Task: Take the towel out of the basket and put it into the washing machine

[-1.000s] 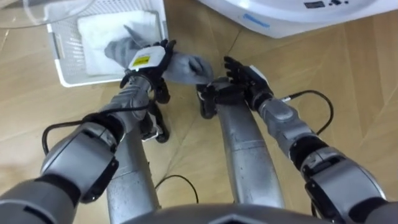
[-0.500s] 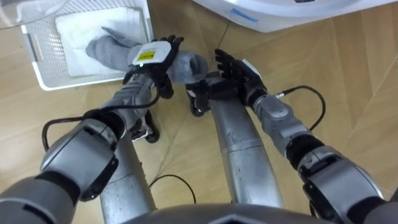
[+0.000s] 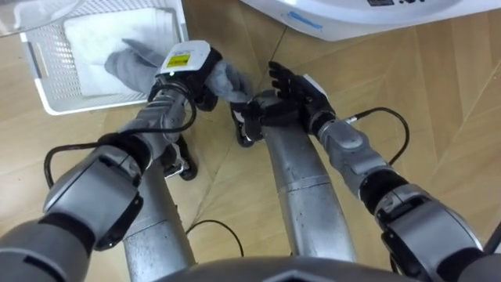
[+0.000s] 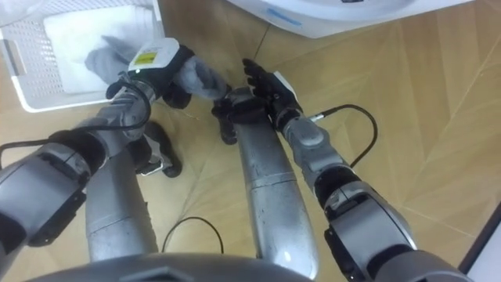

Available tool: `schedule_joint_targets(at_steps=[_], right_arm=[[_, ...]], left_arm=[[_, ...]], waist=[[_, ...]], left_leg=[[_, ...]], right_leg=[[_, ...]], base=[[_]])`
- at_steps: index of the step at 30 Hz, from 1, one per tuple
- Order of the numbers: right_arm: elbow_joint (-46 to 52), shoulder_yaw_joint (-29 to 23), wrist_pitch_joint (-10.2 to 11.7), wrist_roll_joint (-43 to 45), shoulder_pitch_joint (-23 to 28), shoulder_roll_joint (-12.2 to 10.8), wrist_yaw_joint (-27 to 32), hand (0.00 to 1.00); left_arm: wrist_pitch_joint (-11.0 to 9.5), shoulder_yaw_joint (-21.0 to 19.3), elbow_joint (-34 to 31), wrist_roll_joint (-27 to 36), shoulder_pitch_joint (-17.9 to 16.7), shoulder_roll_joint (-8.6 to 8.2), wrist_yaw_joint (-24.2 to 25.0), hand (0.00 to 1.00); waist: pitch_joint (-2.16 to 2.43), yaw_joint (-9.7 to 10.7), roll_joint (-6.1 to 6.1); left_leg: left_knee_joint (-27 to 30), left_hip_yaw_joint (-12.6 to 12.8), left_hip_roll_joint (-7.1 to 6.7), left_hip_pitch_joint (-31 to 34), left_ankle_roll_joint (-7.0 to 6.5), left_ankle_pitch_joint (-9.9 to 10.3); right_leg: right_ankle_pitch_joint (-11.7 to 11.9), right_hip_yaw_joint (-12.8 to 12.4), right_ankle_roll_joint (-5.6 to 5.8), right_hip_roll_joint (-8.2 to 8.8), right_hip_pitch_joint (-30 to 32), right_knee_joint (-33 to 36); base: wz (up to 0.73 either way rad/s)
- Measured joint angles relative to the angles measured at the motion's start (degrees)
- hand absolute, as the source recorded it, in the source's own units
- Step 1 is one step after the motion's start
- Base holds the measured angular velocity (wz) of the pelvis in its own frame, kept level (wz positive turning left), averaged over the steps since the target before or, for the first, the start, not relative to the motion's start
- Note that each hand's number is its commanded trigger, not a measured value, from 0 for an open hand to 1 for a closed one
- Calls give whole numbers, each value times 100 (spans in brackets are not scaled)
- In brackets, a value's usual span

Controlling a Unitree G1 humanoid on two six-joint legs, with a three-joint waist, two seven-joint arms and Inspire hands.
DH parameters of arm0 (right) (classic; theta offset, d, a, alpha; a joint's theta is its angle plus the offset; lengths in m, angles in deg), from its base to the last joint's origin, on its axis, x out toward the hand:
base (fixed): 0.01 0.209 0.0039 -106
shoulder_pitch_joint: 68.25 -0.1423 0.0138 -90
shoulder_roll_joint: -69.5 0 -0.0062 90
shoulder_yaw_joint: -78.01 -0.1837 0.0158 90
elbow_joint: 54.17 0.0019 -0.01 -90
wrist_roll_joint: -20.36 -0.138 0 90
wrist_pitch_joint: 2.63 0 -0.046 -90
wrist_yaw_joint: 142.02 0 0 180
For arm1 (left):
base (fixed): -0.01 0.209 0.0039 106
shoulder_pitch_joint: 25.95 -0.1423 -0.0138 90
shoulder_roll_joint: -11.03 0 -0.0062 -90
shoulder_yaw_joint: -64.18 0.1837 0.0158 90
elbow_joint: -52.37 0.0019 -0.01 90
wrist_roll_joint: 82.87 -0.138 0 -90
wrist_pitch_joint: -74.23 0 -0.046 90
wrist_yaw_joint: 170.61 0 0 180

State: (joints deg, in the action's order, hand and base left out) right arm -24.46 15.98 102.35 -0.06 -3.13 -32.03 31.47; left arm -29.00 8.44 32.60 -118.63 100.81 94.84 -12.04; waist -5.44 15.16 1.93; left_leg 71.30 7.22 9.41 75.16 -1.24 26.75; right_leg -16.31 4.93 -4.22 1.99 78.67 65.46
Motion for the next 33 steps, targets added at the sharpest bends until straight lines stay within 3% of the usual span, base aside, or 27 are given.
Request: schedule_joint_targets(at_steps=[9,17,19,24,29,33], right_arm=[[-442,44,-8,-245,130,-85,0,0],[-887,-11,-132,-246,454,-37,-19,0],[-896,-11,-135,-221,538,23,-28,0],[-973,-12,-137,-45,691,165,-76,0],[-983,-13,-214,195,674,369,-206,0],[-948,-63,-270,316,616,447,-416,0]], left_arm=[[-16,-18,16,37,-330,-65,9,100],[-151,-60,14,141,-692,-124,-56,100],[-199,-256,15,156,-740,-127,-66,100],[-333,-640,3,668,-775,-101,-178,100],[-333,-749,-576,1123,-809,-72,-226,100],[-335,-734,-1056,1806,-930,-90,-119,100]], waist=[[26,-84,41],[45,-437,48],[49,-524,36],[69,-802,-35],[69,-1032,-94],[84,-1059,-107]], left_leg=[[-365,22,-11,-635,11,-7],[-1253,145,-71,-1872,41,-107],[-1461,155,-124,-2086,40,-158],[-1780,151,-131,-2543,33,-231],[-2183,202,-302,-3016,-4,-350],[-2427,189,-433,-3219,-32,-474]], right_leg=[[4,4,-1,2,-614,-352],[70,-13,62,-23,-1815,-1183],[91,-9,94,-3,-2019,-1344],[119,42,114,1,-2530,-1699],[143,9,183,96,-2939,-1931],[155,74,209,245,-3126,-2032]], base=[[-2],[-3],[5],[5],[9],[16]])
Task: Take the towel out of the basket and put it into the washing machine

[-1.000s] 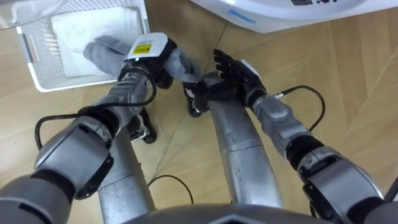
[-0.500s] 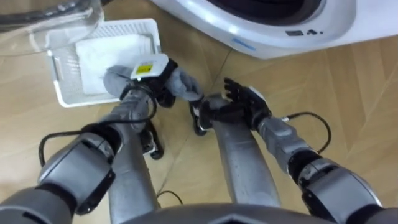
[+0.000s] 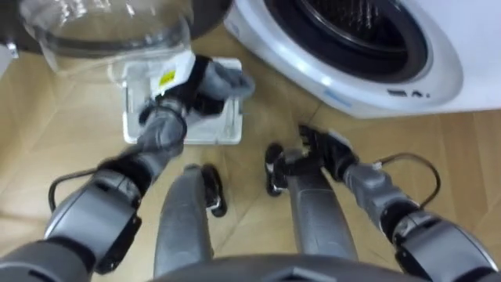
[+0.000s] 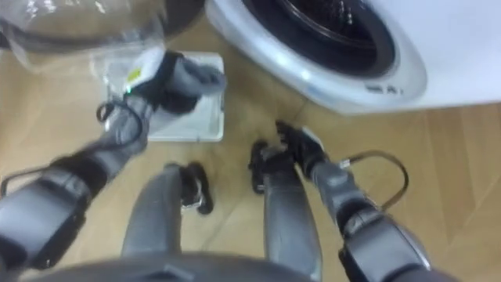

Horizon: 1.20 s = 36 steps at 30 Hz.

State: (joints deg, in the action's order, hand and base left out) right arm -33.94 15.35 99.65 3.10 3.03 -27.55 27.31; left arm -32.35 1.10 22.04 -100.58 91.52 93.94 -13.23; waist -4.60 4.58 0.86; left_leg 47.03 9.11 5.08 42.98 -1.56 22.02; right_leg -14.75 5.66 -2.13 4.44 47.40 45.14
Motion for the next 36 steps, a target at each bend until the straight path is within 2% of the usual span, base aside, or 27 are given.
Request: schedule_joint_targets(at_steps=[3,7,8,9,11,12,14,18,20,26,31,32,33,34,36], right_arm=[[4,-178,-56,247,7,-19,-25,0],[12,-148,-113,258,21,-26,-77,0],[12,-156,-118,283,29,-20,-77,0],[13,-162,-118,321,29,-22,-79,0],[14,-180,-118,412,43,-26,-109,0],[15,-191,-118,416,42,-25,-125,0],[15,-221,-123,427,44,-21,-165,0],[57,-305,-136,474,100,-26,-264,0],[139,-415,-174,475,195,-53,-289,0],[133,-403,-240,483,185,-185,-341,0],[131,-419,-356,481,176,-198,-383,0],[130,-422,-364,478,180,-197,-383,4],[132,-422,-365,488,182,-197,-382,71],[135,-441,-367,532,181,-202,-377,100],[137,-464,-376,598,179,-204,-344,100]], left_arm=[[-2,-7,-435,949,-133,-26,451,100],[-1,180,-685,2783,-353,-4,1508,100],[2,253,-706,3209,-438,-23,1830,100],[8,274,-745,3403,-500,-37,2002,100],[59,284,-988,4022,-765,-25,2635,100],[74,286,-1050,4164,-806,-25,2771,100],[148,394,-1182,4834,-833,8,3234,100],[247,414,-1204,5536,-907,-12,3807,100],[336,437,-1253,5945,-1009,-57,4142,100],[640,476,-1253,6748,-980,-72,4799,100],[801,461,-1253,7007,-976,-71,4991,100],[823,463,-1253,7063,-976,-72,5006,100],[851,461,-1253,7134,-976,-72,5020,100],[903,457,-1260,7295,-976,-72,5032,100],[955,462,-1320,7639,-976,-85,5032,100]], waist=[[7,-27,-13],[18,-37,-22],[41,-47,-52],[42,-43,-51],[100,-44,-50],[104,-43,-54],[106,-43,-58],[127,-37,-64],[181,-20,-76],[198,-17,-98],[197,-30,-99],[196,-38,-97],[196,-45,-97],[196,-46,-99],[195,-51,-104]], left_leg=[[-113,-47,-63,-97,-4,-60],[-196,-55,-57,-287,-7,-79],[-243,-79,-59,-317,-4,-87],[-264,-78,-62,-342,-5,-92],[-330,-107,-65,-371,1,-112],[-349,-129,-71,-372,4,-128],[-367,-186,-77,-383,10,-158],[-465,-183,-64,-549,19,-175],[-591,-169,-70,-617,13,-229],[-681,-210,-66,-705,24,-279],[-705,-214,-69,-742,26,-283],[-732,-189,-67,-759,26,-293],[-744,-174,-67,-768,26,-296],[-763,-162,-71,-778,30,-299],[-777,-162,-60,-776,40,-305]], right_leg=[[2,95,1,76,-119,-82],[18,136,15,69,-329,-193],[36,170,17,69,-386,-259],[38,170,20,69,-407,-272],[54,178,20,69,-437,-331],[64,188,21,70,-450,-355],[70,249,14,85,-518,-401],[115,297,11,45,-717,-561],[184,286,29,17,-789,-704],[265,305,24,-49,-919,-860],[267,284,22,-47,-951,-861],[270,261,20,-46,-948,-865],[271,245,21,-48,-943,-864],[271,232,20,-46,-937,-865],[279,240,8,-44,-938,-891]], base=[[14],[2],[4],[4],[0],[9],[14],[1],[-2],[-1],[1],[0],[-6],[-6],[-4]])
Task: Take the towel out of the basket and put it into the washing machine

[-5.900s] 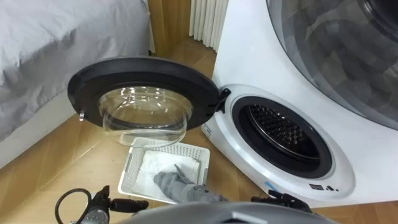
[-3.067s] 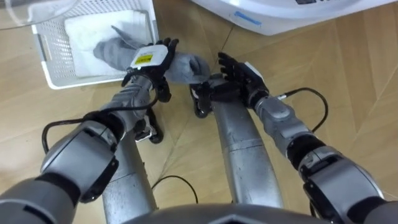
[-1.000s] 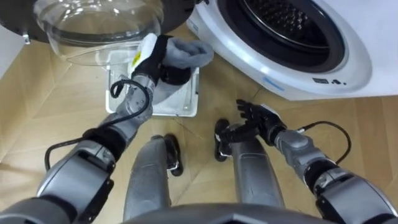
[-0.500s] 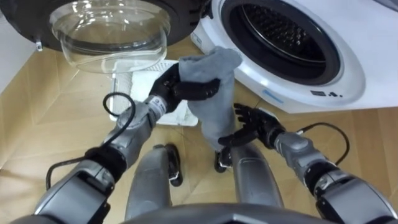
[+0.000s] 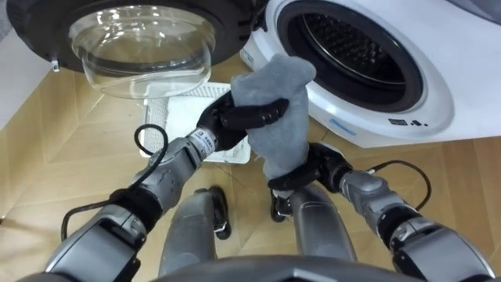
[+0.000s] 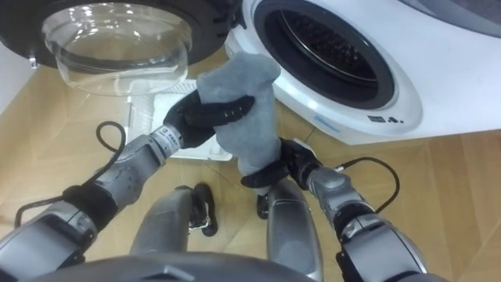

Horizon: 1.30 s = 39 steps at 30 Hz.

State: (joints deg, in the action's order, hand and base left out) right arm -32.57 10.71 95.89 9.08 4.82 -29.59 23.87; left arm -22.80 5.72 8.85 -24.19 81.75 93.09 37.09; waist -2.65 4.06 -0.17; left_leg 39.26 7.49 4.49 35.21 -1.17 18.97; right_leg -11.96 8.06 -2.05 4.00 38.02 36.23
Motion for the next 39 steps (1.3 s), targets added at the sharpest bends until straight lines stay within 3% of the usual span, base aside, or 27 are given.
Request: schedule_joint_targets(at_steps=[4,8,15,16,17,21,27,32,36,39], right_arm=[[61,-162,-60,39,1,-45,107,100],[184,-162,-71,42,-3,-54,152,100],[205,-234,-120,44,25,-82,186,100],[205,-255,-120,45,26,-84,197,100],[204,-266,-118,52,23,-84,223,100],[205,-266,-135,56,21,-90,287,100],[203,-356,-448,80,60,-26,415,100],[204,-609,-484,1,134,19,545,100],[203,-612,-484,-206,135,70,739,100],[178,-630,-480,-664,65,157,949,100]], left_arm=[[46,-13,-272,703,0,-114,0,100],[46,-149,-374,901,0,-271,0,100],[67,-198,-373,1183,-26,-307,0,100],[68,-204,-373,1187,-27,-307,0,44],[66,-219,-373,1188,-26,-306,0,0],[64,-221,-338,1214,-26,-304,0,0],[236,-458,-168,1185,-158,-284,0,0],[237,-698,-130,989,-449,-89,-2,0],[160,-881,-30,63,-519,50,-182,0],[157,-876,157,-1238,-608,164,-574,0]], waist=[[0,-39,0],[0,-53,1],[-1,-106,2],[-1,-111,2],[-1,-121,1],[-2,-132,-1],[-13,-235,-34],[-11,-382,-93],[-10,-477,-98],[-6,-508,-118]], left_leg=[[-63,-10,16,-1,14,-24],[-78,-12,19,-7,25,-34],[-228,-6,6,-161,26,-69],[-243,-3,6,-175,26,-70],[-255,-2,3,-187,25,-71],[-266,-1,7,-179,24,-72],[-304,-3,11,-168,25,-72],[-384,9,-10,-175,31,-88],[-420,15,-12,-172,33,-104],[-450,43,-33,-175,21,-113]], right_leg=[[30,1,-10,-10,-3,-82],[30,-1,-10,-17,-8,-102],[73,8,0,-26,-175,-261],[76,13,1,-26,-189,-274],[77,22,2,-25,-202,-285],[78,59,3,-29,-207,-317],[78,77,5,-67,-212,-356],[78,66,5,-26,-185,-345],[78,73,5,-52,-176,-360],[78,57,5,-35,-146,-341]], base=[[0],[0],[0],[0],[0],[0],[0],[0],[2],[-1]])
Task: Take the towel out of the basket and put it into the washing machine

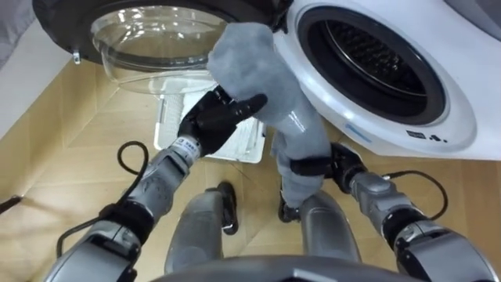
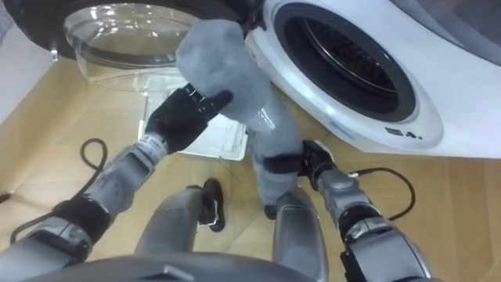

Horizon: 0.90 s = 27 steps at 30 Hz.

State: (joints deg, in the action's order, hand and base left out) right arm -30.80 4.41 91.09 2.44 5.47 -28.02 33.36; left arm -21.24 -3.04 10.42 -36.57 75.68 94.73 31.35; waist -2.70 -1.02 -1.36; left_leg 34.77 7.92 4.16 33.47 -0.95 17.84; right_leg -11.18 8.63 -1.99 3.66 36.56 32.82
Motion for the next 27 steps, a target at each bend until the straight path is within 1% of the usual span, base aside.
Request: schedule_joint_targets(at_steps=[1,2,3,5,8,9,12,14,16,17,19,21,23,27], right_arm=[[0,-48,0,-69,0,10,46,100],[-3,-157,0,-288,1,23,144,100],[-12,-218,0,-398,0,25,193,100],[-64,-474,0,-874,-5,55,323,100],[-50,-875,3,-1215,-35,100,527,100],[-50,-906,3,-1290,-51,112,578,100],[-41,-936,5,-1467,-128,152,825,100],[-43,-936,5,-1629,-156,132,1025,100],[-37,-951,5,-1671,-175,133,1191,100],[4,-994,5,-1839,-176,134,1322,100],[64,-1082,8,-2043,-187,138,1556,100],[95,-1148,13,-2215,-237,144,1807,100],[136,-1245,57,-2497,-293,146,2085,100],[185,-1342,75,-2974,-301,146,2363,100]], left_arm=[[1,-1,34,-190,-17,4,-71,0],[3,-2,38,-524,-80,-15,-223,0],[3,1,37,-678,-117,-24,-287,0],[2,-6,87,-1238,-195,-23,-508,0],[1,-97,280,-1708,-198,-16,-751,0],[1,-121,300,-1739,-203,-18,-796,0],[-11,-132,378,-1952,-225,-42,-1040,0],[-38,-133,389,-2025,-281,-101,-1252,0],[-68,-133,463,-2111,-329,-143,-1370,0],[-75,-133,515,-2152,-350,-149,-1434,0],[-83,-143,517,-2191,-367,-125,-1535,0],[-89,-233,539,-2221,-456,-112,-1599,0],[-90,-250,582,-2220,-506,-72,-1687,0],[-90,-253,603,-2227,-560,-15,-1792,0]], waist=[[0,-16,0],[0,-48,1],[0,-56,0],[0,-56,1],[1,-31,2],[1,-33,5],[2,-28,15],[-1,-24,22],[-3,-18,26],[-4,-16,28],[-2,-8,32],[0,-13,51],[1,2,53],[4,37,64]], left_leg=[[-3,10,-2,5,-2,-1],[-13,37,-4,17,-7,-4],[-18,54,-3,19,-10,-7],[-43,77,-4,11,-9,-17],[-64,79,-19,-3,-11,-37],[-66,79,-24,-7,-11,-41],[-127,84,-104,-54,-33,-115],[-170,84,-142,-75,-50,-152],[-175,84,-165,-78,-62,-159],[-175,84,-173,-68,-72,-165],[-160,85,-183,-29,-88,-174],[-149,109,-195,30,-105,-184],[-131,130,-195,123,-125,-195],[-82,130,-197,209,-137,-202]], right_leg=[[0,4,0,6,12,5],[0,24,0,23,47,18],[0,22,0,26,58,22],[0,11,0,31,64,16],[0,-24,0,54,55,8],[0,-33,0,56,56,12],[7,-46,13,105,55,17],[14,-48,26,142,51,9],[16,-52,33,171,55,1],[22,-56,45,180,61,-4],[32,-56,61,190,88,-2],[49,-70,80,200,160,19],[66,-71,94,217,249,57],[67,-68,96,231,312,113]], base=[[-6],[-6],[-7],[-2],[0],[0],[6],[6],[0],[0],[2],[0],[2],[6]])
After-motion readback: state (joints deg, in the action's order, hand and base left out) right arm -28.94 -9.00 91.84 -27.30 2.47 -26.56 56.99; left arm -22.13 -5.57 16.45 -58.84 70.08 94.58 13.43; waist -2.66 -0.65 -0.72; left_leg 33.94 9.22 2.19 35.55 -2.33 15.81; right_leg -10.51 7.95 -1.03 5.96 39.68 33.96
